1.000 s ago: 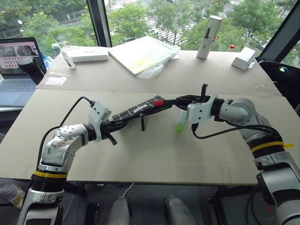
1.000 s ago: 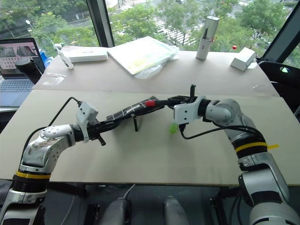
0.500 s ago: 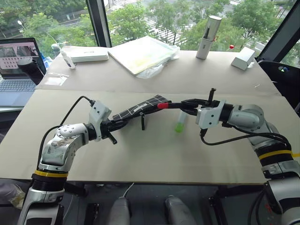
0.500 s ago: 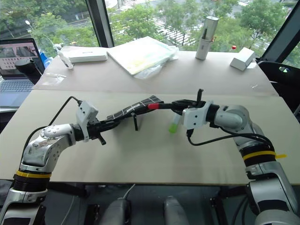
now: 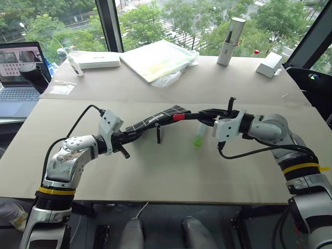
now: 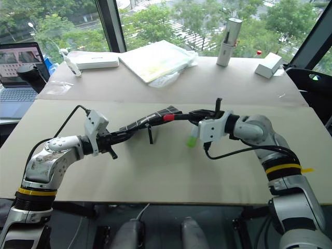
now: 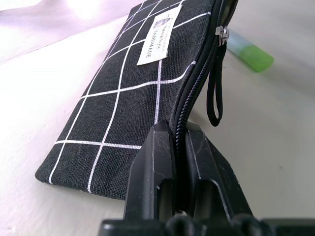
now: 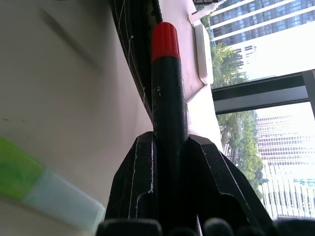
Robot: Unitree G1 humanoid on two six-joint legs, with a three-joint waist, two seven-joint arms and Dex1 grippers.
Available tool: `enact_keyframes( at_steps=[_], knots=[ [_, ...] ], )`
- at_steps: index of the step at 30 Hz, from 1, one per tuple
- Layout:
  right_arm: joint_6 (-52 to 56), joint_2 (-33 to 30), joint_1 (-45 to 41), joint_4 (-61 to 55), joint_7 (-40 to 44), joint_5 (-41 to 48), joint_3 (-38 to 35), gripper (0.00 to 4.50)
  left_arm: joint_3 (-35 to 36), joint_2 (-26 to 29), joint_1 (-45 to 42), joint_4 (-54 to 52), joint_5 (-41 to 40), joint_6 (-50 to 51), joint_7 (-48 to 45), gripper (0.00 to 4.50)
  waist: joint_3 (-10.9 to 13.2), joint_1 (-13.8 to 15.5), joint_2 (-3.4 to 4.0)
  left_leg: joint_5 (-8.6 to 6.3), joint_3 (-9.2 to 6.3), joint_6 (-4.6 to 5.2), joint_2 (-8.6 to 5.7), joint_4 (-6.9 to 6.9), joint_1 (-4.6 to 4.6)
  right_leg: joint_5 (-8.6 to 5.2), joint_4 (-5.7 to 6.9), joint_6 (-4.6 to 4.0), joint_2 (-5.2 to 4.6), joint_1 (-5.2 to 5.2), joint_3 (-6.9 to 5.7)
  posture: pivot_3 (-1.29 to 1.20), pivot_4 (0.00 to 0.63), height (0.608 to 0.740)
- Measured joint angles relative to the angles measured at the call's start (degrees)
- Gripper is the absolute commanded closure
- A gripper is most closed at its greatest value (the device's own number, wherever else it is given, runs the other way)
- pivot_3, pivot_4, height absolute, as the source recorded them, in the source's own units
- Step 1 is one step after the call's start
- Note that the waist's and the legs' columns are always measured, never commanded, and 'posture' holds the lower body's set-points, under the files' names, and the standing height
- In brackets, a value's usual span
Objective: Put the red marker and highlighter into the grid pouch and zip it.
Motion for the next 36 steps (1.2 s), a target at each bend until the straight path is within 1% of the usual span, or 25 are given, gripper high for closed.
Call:
enact_keyframes(
  at_steps=[9, 15, 20, 25, 27, 28, 31, 33, 35, 36],
  knots=[
    [-1.6, 4.0, -2.6, 3.3, -2.3, -5.6, 5.5, 3.94, 0.0, 0.0, 0.0, 0.0, 0.0, 0.1, 0.0, 4.5, 0.0, 0.0, 0.0, 0.01, 0.0, -0.02, 0.0, 0.0, 0.0, 0.0, 0.03, 0.0, 0.0, -0.01, 0.0, 0.0, 0.15, 0.74],
    [-1.8, 7.6, -6.8, 6.0, -4.0, -8.4, 7.0, 3.94, -0.1, 0.0, 0.0, 0.0, 0.0, 0.2, 0.0, 4.5, 0.0, -0.1, 0.0, 0.01, 0.0, -0.02, 0.0, 0.0, 0.01, 0.0, 0.05, -0.01, 0.0, -0.02, 0.0, 0.0, 0.15, 0.74],
    [-1.8, 12.2, -7.4, 6.7, -4.0, -8.5, 8.9, 3.94, -0.1, -0.1, 0.0, 0.0, 0.0, 0.2, -0.1, 4.5, 0.0, -0.2, 0.0, 0.01, -0.01, -0.02, 0.0, 0.0, 0.01, 0.0, 0.09, -0.01, 0.0, -0.02, 0.0, 0.0, 0.15, 0.74],
    [-1.2, 14.7, -7.4, 7.1, -3.9, -8.5, 9.9, 3.94, 0.0, 0.1, 0.0, 0.1, 0.1, 0.5, 0.0, 4.5, 0.0, 0.0, 0.0, 0.04, -0.01, -0.06, 0.0, 0.02, 0.01, 0.0, 0.13, -0.01, -0.01, -0.01, -0.01, 0.0, 0.15, 0.74],
    [-0.7, 15.1, -7.3, 7.1, -3.5, -8.1, 9.9, 2.94, 0.1, 0.1, 0.0, 0.1, 0.1, 0.7, 0.1, 4.5, 0.0, -0.1, 0.01, 0.04, -0.01, -0.06, 0.0, 0.02, 0.01, 0.0, 0.15, -0.01, 0.0, -0.03, -0.01, 0.0, 0.15, 0.74],
    [-0.6, 15.2, -7.3, 7.1, -3.3, -7.9, 9.9, 2.72, 0.1, 0.1, 0.0, 0.1, 0.1, 0.8, 0.1, 4.5, 0.0, -0.1, 0.0, 0.03, -0.01, -0.06, 0.0, 0.01, 0.01, 0.0, 0.17, -0.01, 0.0, -0.03, -0.01, 0.0, 0.15, 0.74],
    [1.0, 17.5, -7.0, 6.3, -0.8, -4.7, 10.2, 1.69, -0.1, -0.6, 0.0, -0.1, 0.0, 0.8, 0.2, 4.5, 0.0, -0.3, 0.01, 0.03, -0.02, -0.06, 0.01, 0.01, 0.03, 0.0, 0.25, -0.01, 0.02, -0.05, -0.01, 0.0, 0.15, 0.74],
    [2.4, 17.2, -7.0, 6.3, -0.7, -3.8, 9.9, 1.06, -0.2, -0.6, 0.0, -0.1, 0.0, 0.9, 0.2, 4.5, 0.0, -0.3, 0.01, 0.04, -0.03, -0.06, 0.01, 0.01, 0.03, 0.0, 0.25, -0.01, 0.01, -0.04, -0.01, 0.0, 0.15, 0.74],
    [3.4, 16.3, -7.3, 6.4, -0.7, -3.7, 9.6, 0.32, -0.2, -0.6, 0.0, -0.1, 0.0, 0.9, 0.2, 4.5, 0.0, 0.0, 0.0, 0.05, -0.03, -0.09, 0.0, 0.02, 0.03, 0.0, 0.25, -0.01, 0.0, -0.03, -0.02, 0.0, 0.15, 0.74],
    [3.7, 15.8, -7.4, 6.5, -0.7, -3.6, 9.4, 0.32, -0.2, -0.6, 0.0, -0.1, 0.0, 0.9, 0.3, 4.5, 0.0, 0.0, 0.0, 0.06, -0.03, -0.09, 0.0, 0.03, 0.03, 0.0, 0.25, -0.01, 0.0, -0.02, -0.02, 0.0, 0.15, 0.74]
  ],
)
